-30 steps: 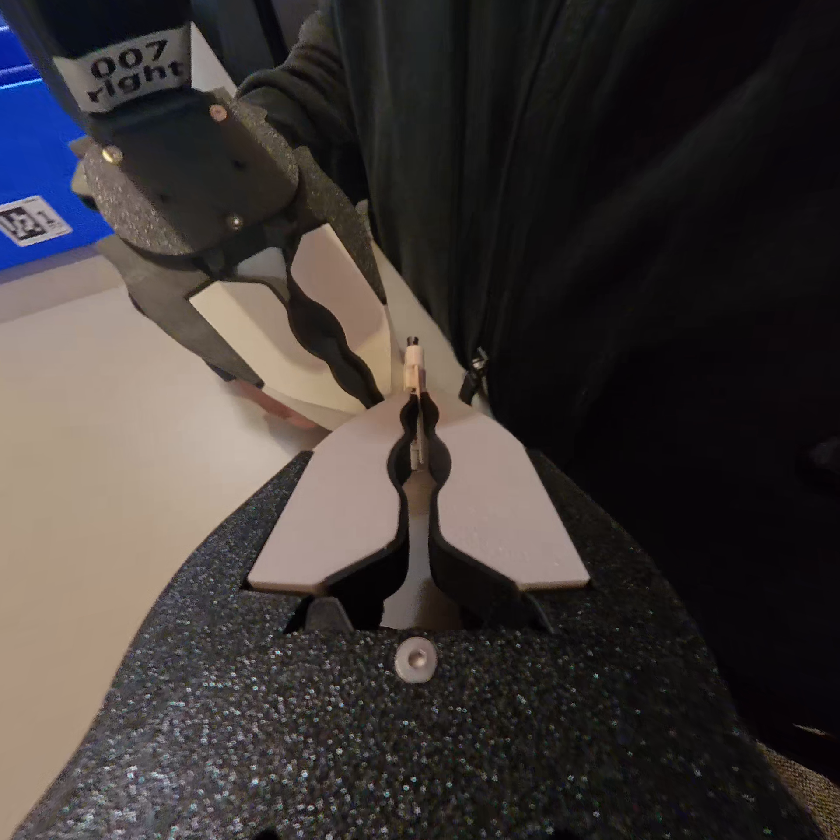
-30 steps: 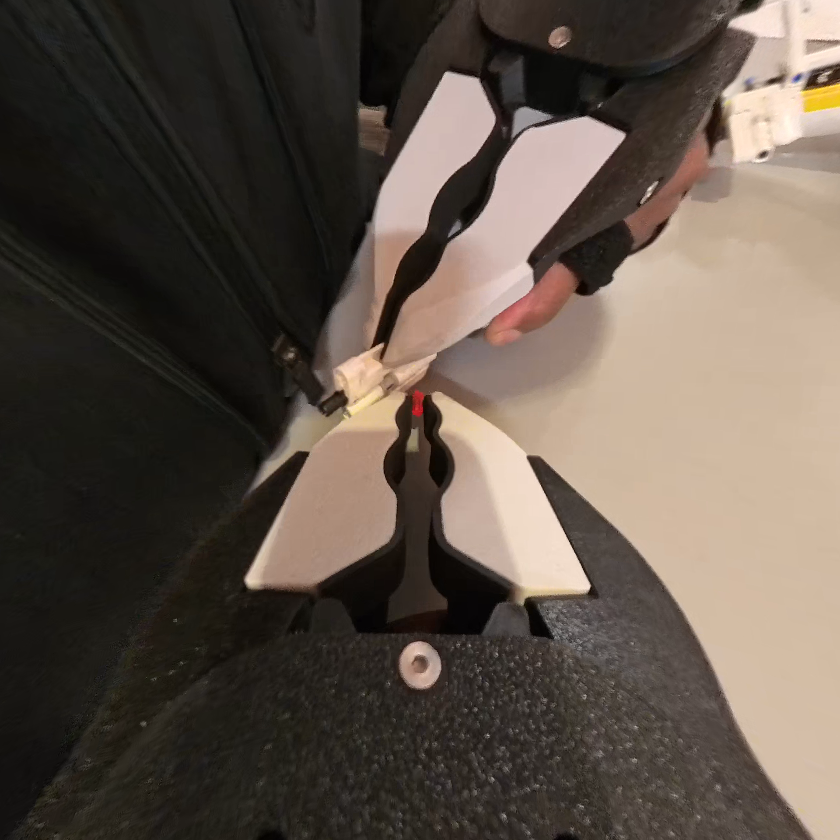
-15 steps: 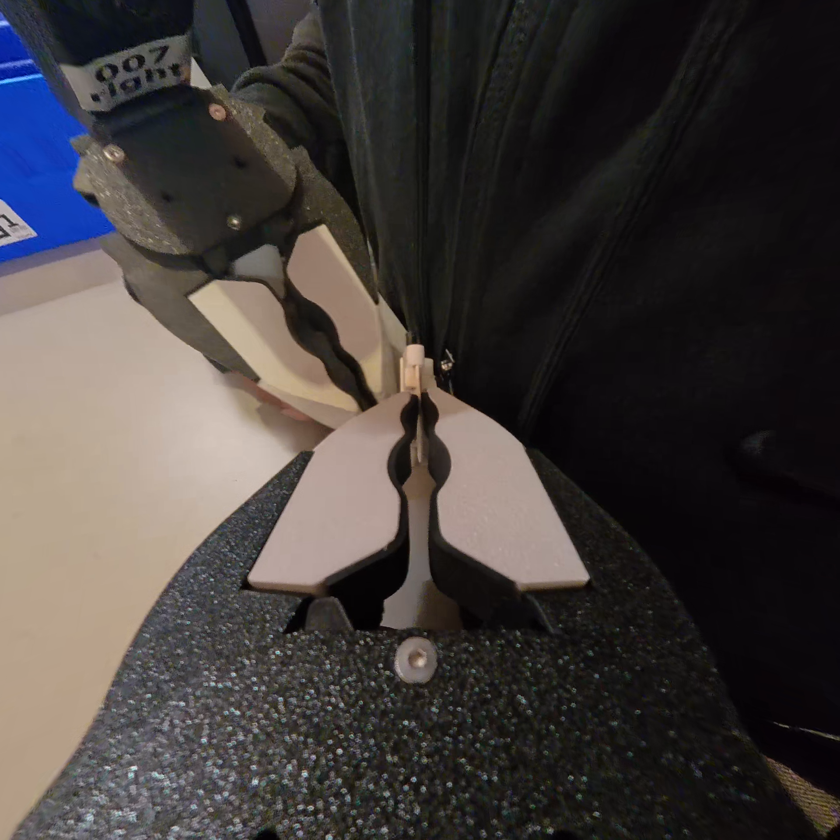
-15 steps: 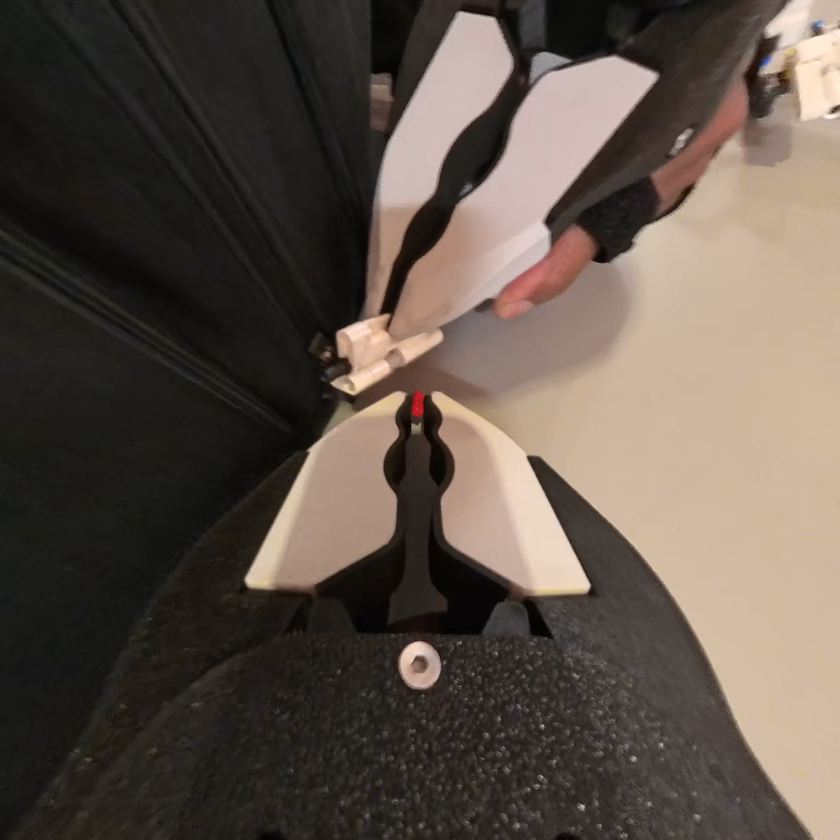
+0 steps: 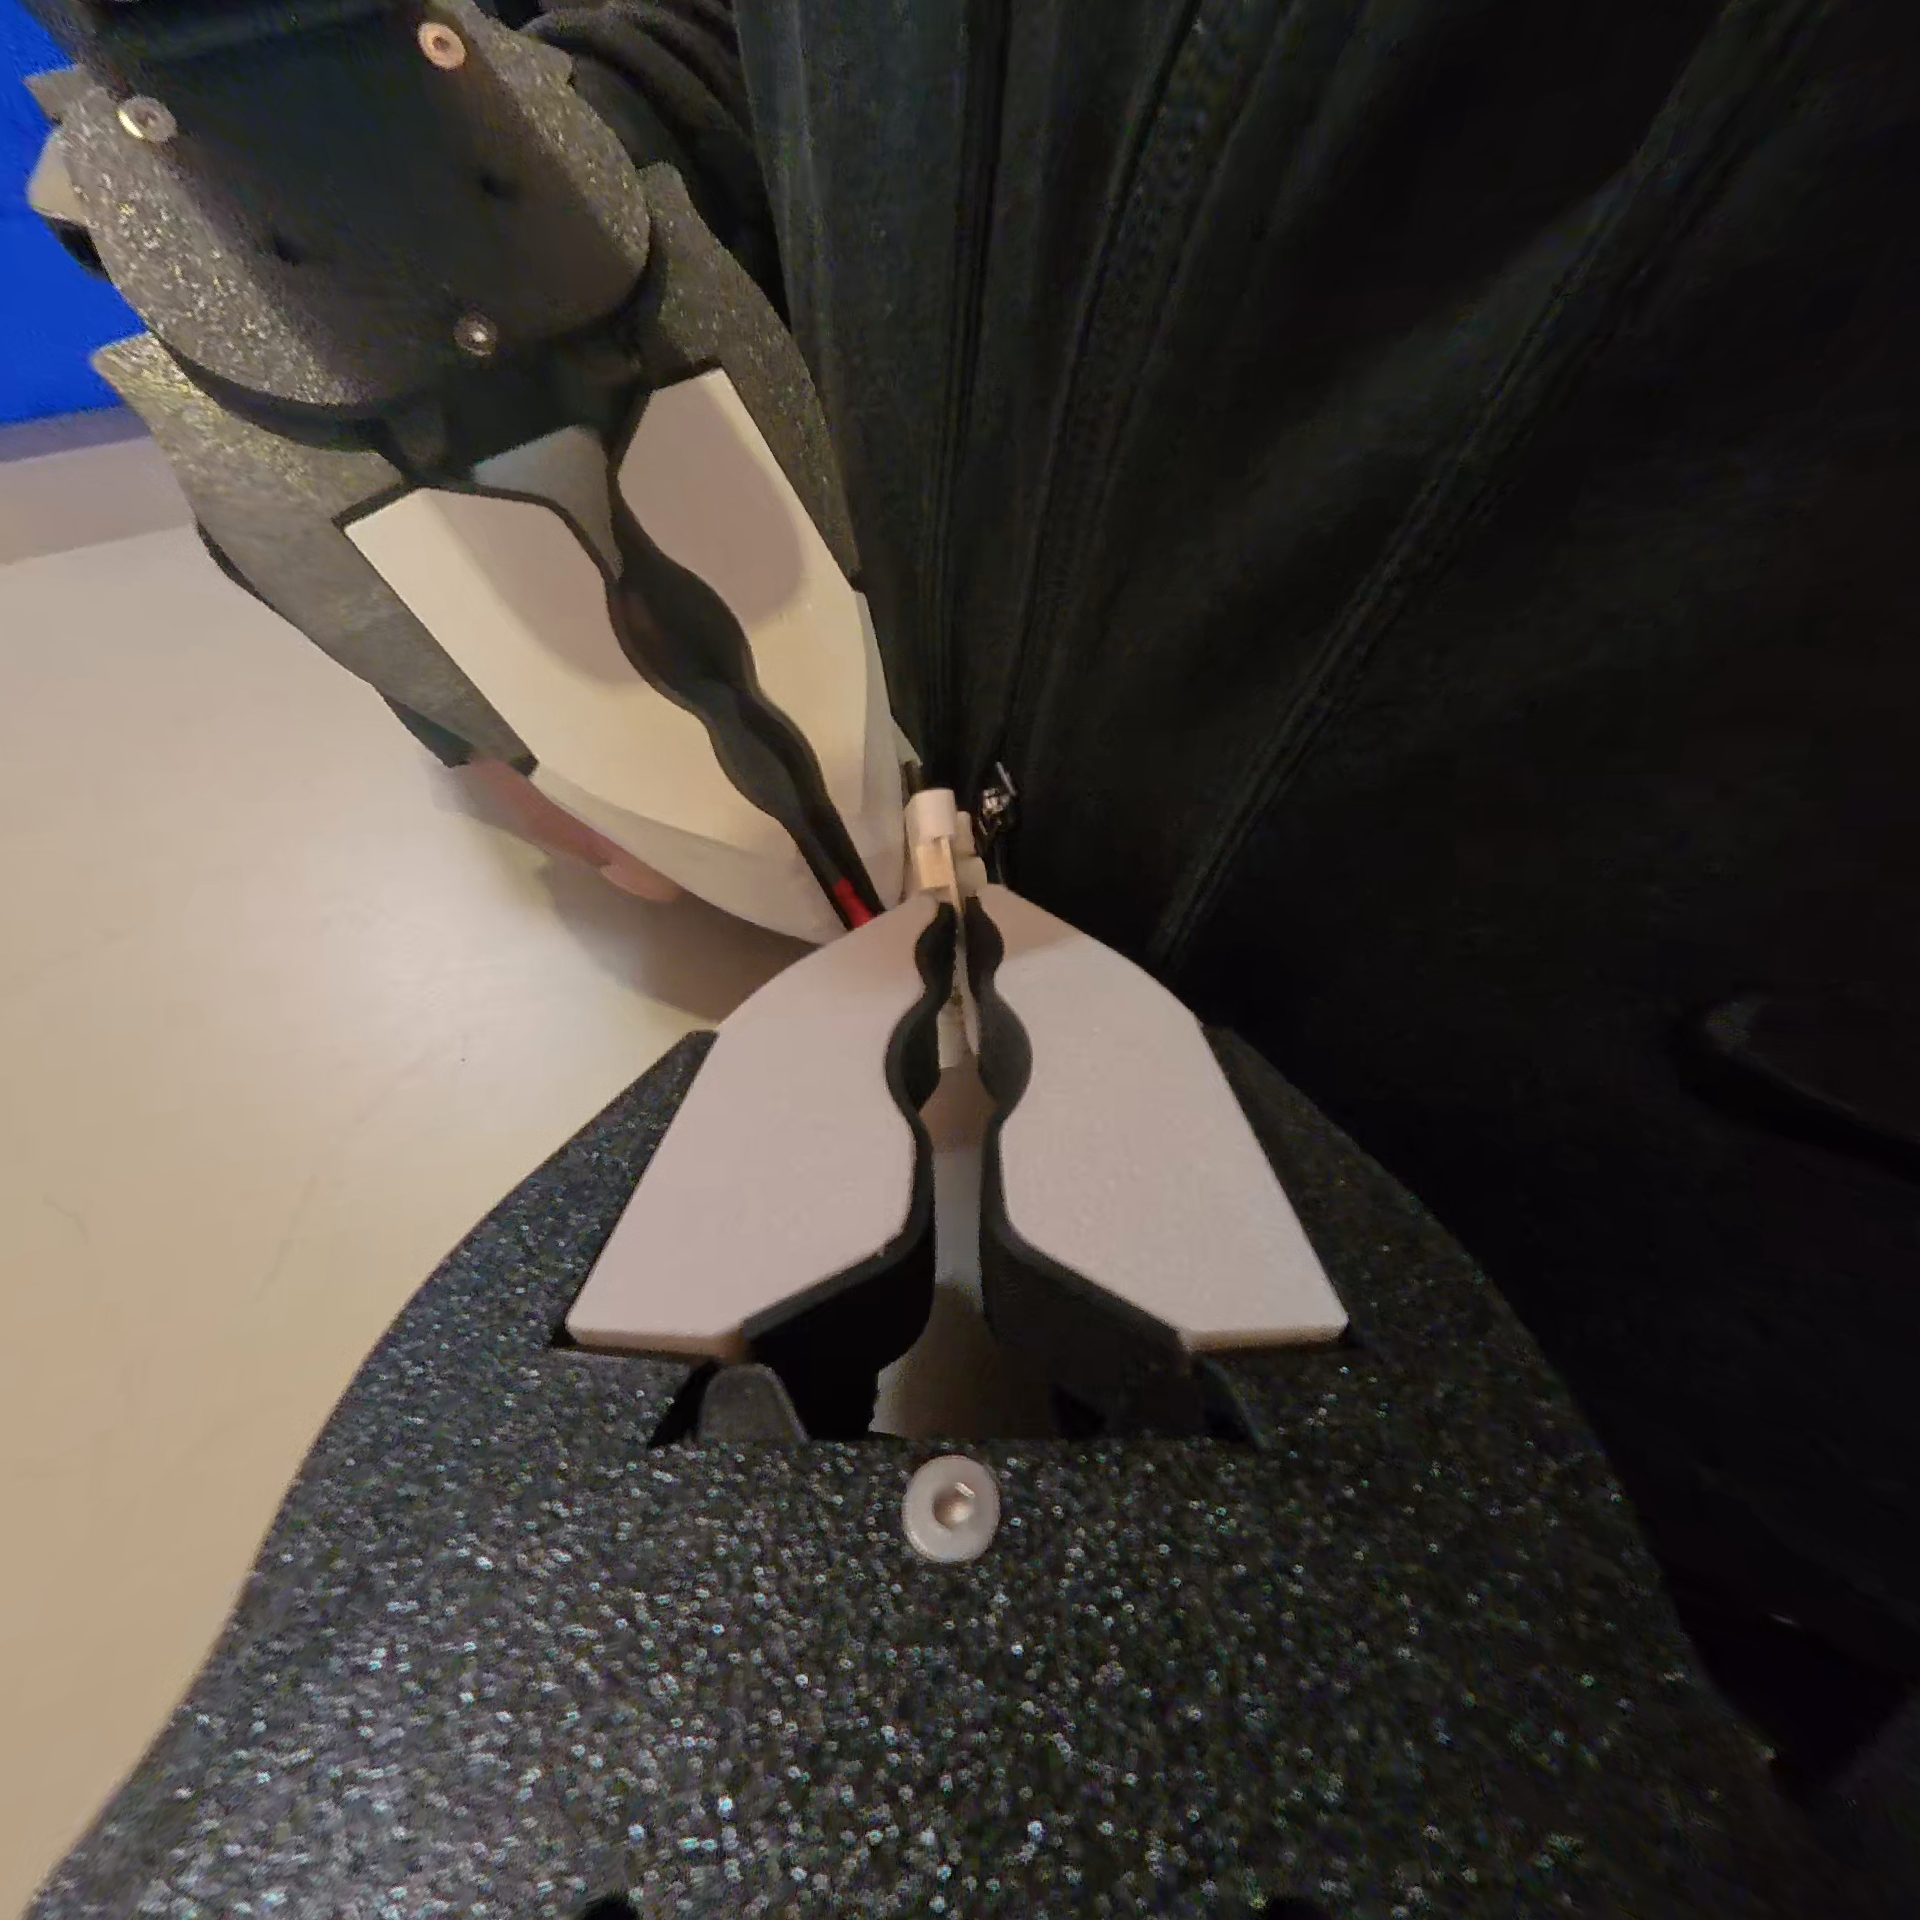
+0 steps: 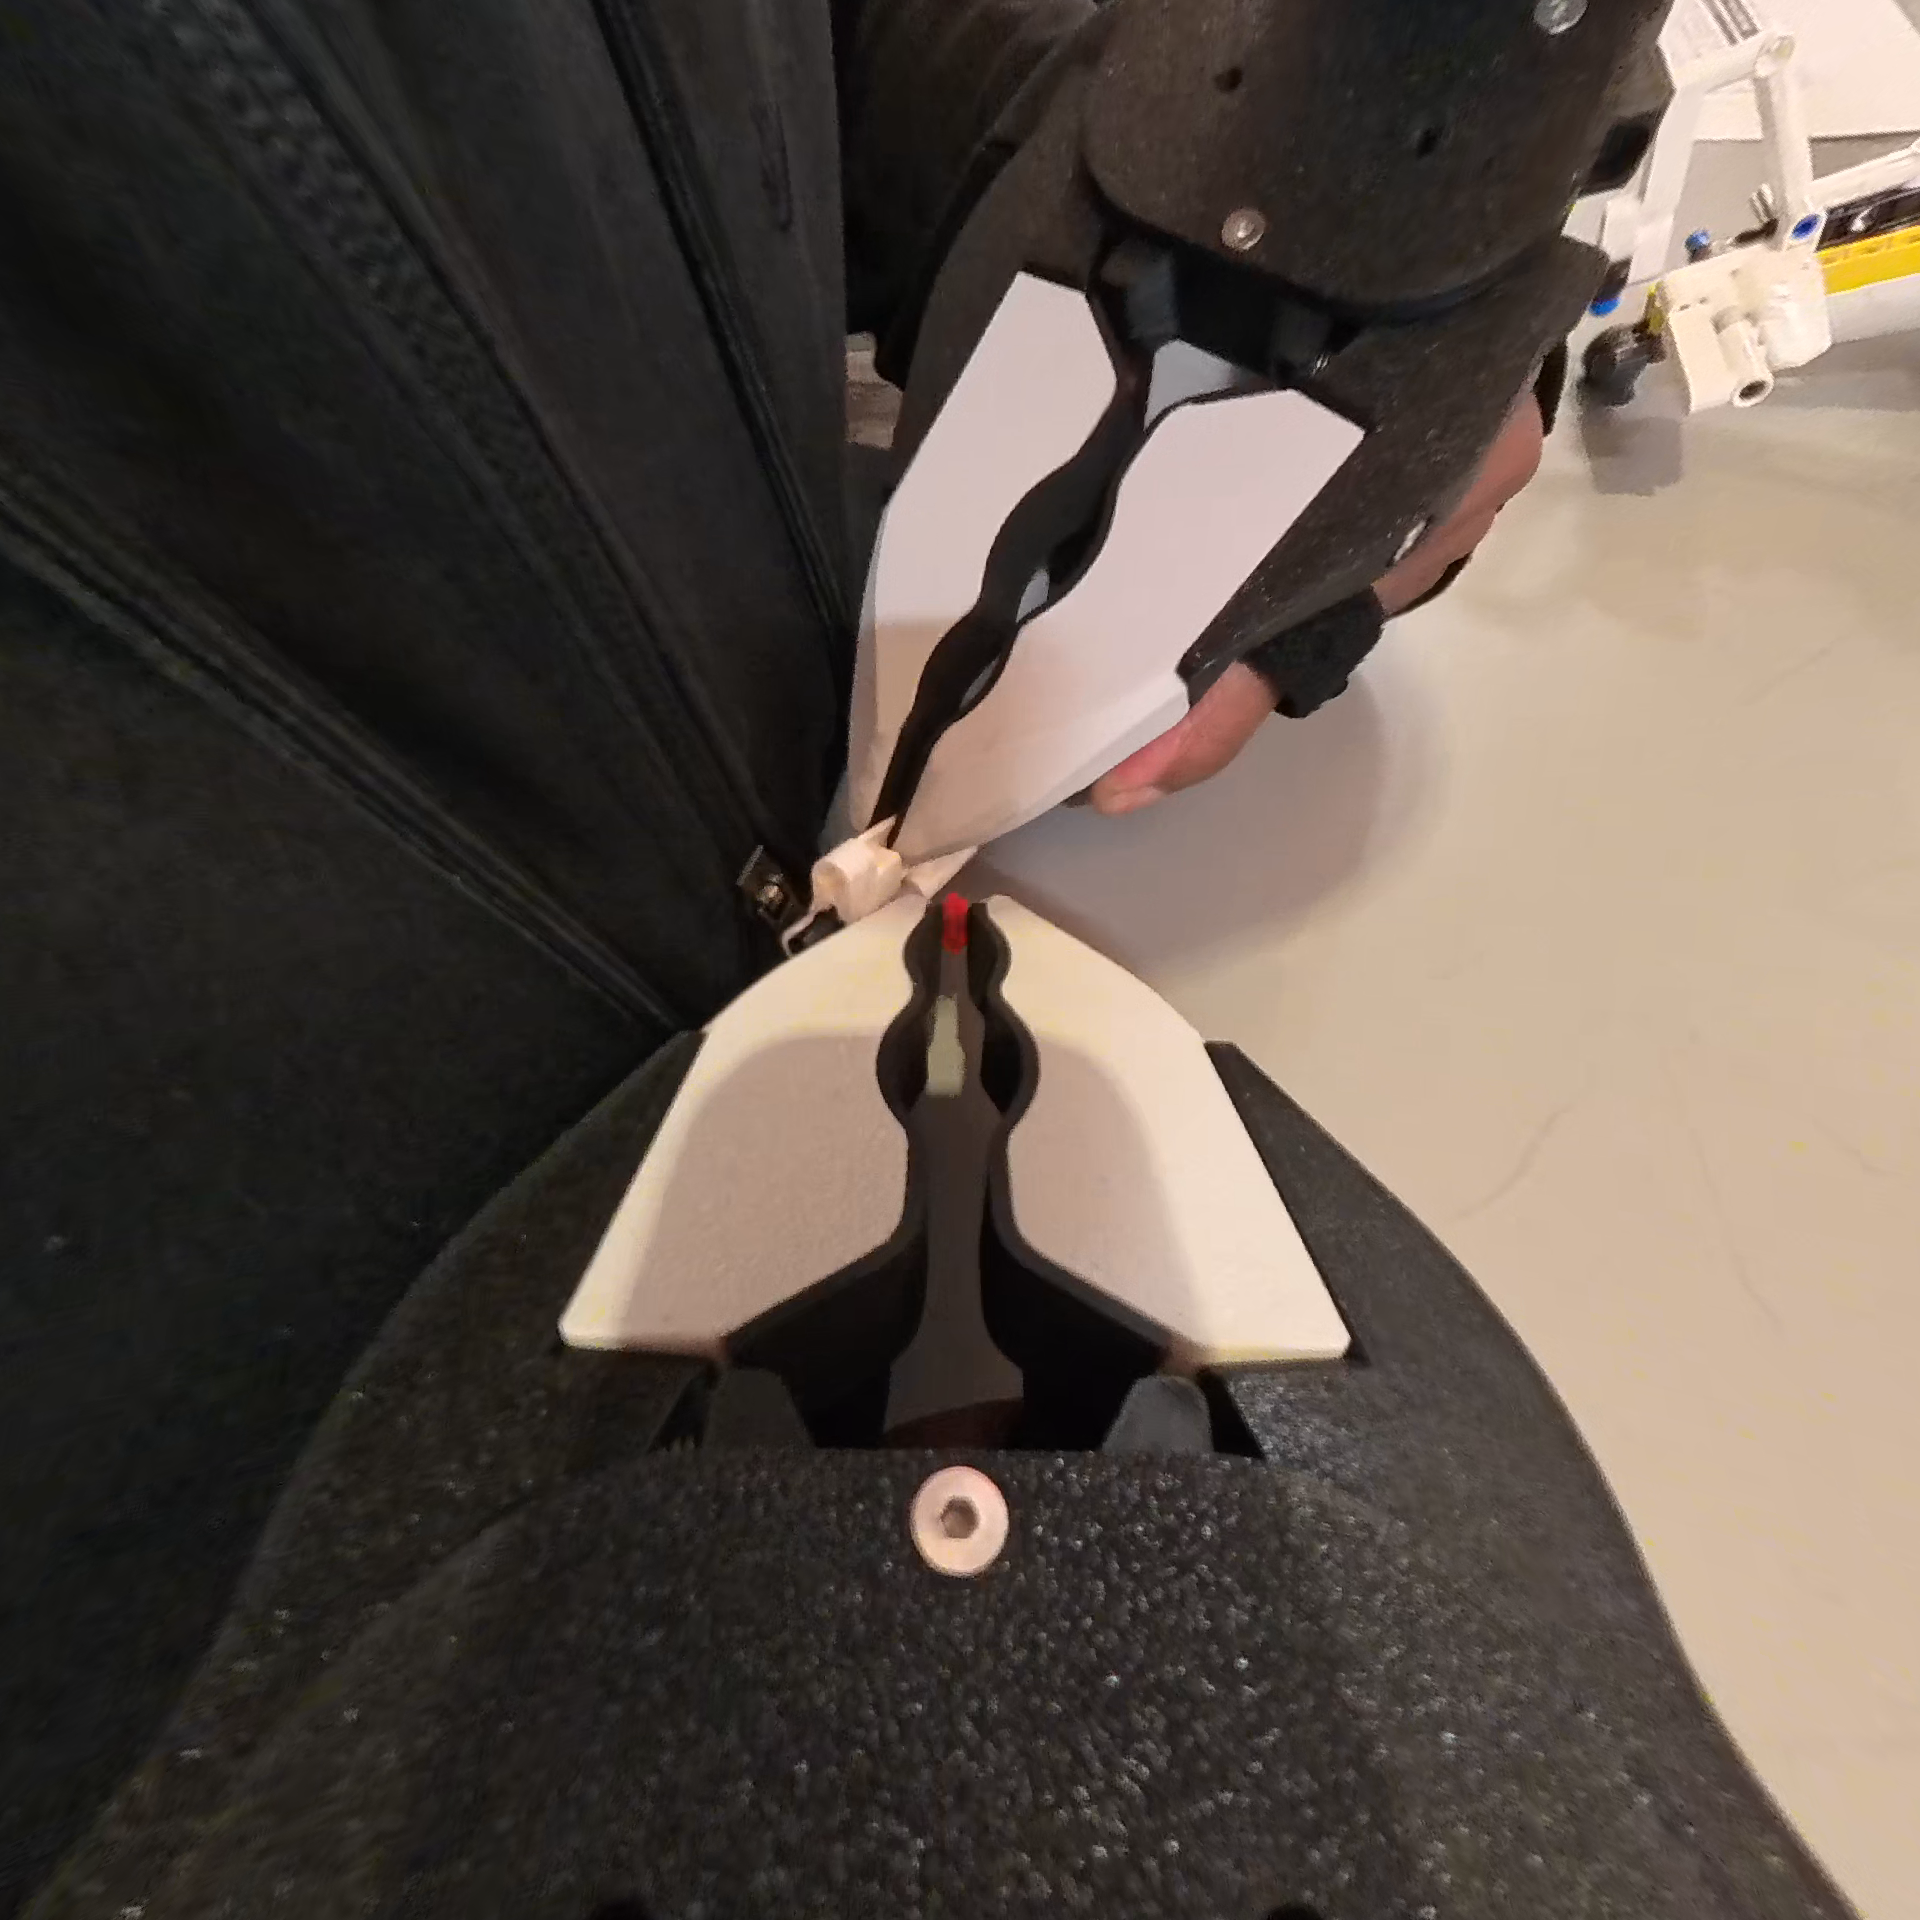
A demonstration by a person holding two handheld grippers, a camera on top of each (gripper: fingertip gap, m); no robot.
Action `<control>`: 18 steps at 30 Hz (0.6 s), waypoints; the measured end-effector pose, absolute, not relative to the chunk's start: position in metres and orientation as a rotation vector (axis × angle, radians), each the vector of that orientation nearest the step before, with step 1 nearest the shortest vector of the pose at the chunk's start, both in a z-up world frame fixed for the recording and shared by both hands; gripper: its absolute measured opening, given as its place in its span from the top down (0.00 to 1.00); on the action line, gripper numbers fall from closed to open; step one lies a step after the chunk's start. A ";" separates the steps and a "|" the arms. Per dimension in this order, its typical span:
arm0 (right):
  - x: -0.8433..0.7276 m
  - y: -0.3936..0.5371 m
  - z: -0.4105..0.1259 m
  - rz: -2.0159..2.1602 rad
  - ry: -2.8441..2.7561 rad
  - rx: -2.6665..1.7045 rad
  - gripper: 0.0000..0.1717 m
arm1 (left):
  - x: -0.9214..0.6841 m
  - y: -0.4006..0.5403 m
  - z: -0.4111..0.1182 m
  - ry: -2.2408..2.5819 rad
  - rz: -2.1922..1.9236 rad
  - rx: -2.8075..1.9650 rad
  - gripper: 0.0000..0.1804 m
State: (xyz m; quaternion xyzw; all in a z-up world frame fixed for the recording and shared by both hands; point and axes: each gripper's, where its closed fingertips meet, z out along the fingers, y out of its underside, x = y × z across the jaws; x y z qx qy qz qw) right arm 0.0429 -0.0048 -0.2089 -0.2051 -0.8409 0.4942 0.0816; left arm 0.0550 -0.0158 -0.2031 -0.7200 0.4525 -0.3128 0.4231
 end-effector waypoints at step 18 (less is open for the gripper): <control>0.048 -0.020 -0.209 1.558 -2.573 -0.600 0.97 | 0.057 -0.026 -0.200 1.117 -0.839 -1.807 0.99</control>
